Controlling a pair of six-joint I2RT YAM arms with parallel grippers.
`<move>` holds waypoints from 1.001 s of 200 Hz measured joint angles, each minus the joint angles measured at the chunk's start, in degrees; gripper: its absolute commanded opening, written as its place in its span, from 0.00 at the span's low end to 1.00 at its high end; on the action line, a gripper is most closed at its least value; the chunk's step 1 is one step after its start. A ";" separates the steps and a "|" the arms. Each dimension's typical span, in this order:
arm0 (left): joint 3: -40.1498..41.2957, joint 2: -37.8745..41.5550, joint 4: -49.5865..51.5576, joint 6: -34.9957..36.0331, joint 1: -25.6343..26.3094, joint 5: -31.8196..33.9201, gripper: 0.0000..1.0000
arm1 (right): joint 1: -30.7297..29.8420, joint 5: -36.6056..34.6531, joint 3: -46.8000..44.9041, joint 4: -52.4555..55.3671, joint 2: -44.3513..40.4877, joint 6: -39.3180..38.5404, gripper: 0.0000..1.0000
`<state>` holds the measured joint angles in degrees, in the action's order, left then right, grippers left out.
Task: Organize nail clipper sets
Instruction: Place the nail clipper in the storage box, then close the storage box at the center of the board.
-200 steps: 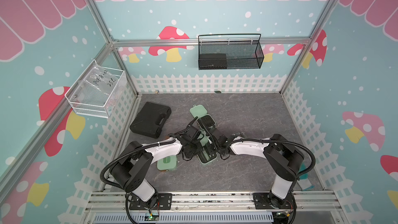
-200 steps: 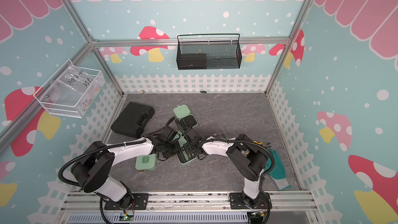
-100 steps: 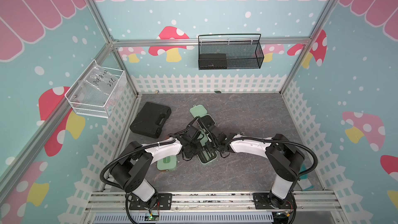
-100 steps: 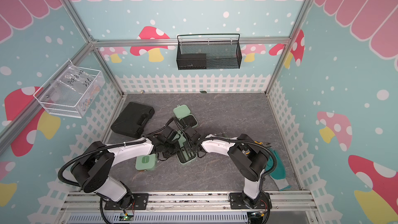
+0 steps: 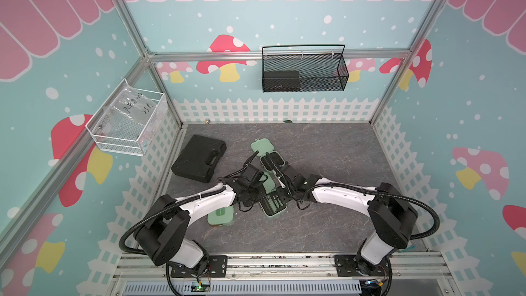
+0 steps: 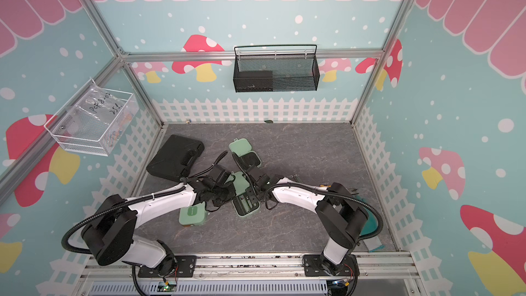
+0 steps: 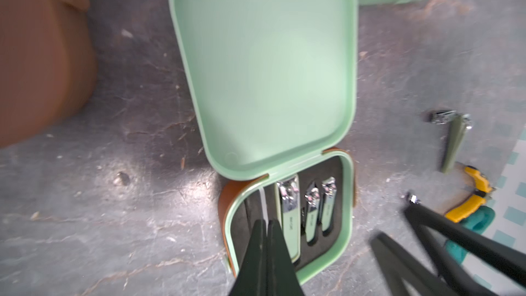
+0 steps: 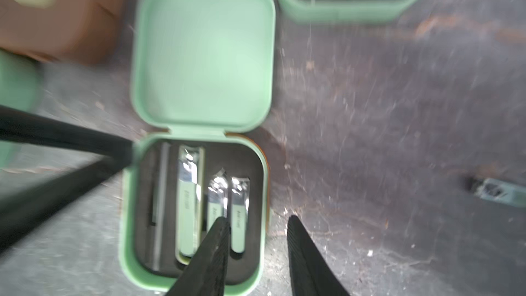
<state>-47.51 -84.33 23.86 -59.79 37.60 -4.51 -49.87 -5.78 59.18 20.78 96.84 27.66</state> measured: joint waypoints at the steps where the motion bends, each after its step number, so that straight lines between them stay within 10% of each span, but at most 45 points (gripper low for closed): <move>1: 0.00 0.13 0.04 0.02 0.00 0.04 0.00 | 0.00 -0.02 -0.09 0.09 0.15 0.09 0.35; 43: -0.02 3.48 1.18 0.26 -0.15 2.05 0.06 | 0.02 -1.18 -1.09 0.74 2.91 1.55 0.28; 100: 0.24 8.24 2.45 1.99 -2.10 3.93 0.61 | -0.04 -0.90 -1.49 -2.34 3.74 2.71 0.02; 200: 2.69 17.42 7.06 10.16 -10.29 1.86 0.83 | 8.20 9.73 -5.64 -1.51 -7.04 -12.79 0.00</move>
<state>-44.82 -66.92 30.92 -49.63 27.31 -2.66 -41.67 3.95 53.54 19.27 89.80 14.87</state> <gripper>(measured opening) 0.820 0.044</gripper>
